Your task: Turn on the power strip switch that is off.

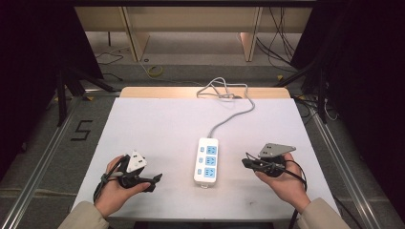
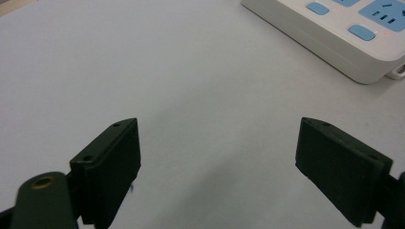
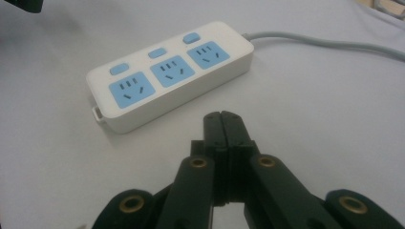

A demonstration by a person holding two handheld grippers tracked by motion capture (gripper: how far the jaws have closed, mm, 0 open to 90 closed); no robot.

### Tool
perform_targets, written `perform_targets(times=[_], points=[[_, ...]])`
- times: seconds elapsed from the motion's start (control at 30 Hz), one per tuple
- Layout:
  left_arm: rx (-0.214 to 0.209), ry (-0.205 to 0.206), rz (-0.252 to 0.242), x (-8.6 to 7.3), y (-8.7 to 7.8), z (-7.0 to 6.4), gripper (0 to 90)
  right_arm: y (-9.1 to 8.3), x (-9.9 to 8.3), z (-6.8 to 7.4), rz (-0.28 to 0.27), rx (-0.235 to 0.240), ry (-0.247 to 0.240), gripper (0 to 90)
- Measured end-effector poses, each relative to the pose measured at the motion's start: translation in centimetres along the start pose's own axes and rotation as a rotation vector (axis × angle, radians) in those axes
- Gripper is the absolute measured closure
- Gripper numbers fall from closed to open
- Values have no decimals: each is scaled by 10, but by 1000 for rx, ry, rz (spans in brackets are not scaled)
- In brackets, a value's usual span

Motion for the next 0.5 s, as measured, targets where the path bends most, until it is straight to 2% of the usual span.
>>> perform_targets(times=[0.5], points=[[0,-3,0,0,0,0,150,4,7,-1,5,8,2,900]])
Point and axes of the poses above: each handheld gripper's, and its own axes: y roughly forward along the jaws, x roughly out of its top, z roughly to its left, the point moved 6 cm from there along y, roughly forward along the jaws, and after that the axes turned 7 degrees about z, right-handed, at the moved point
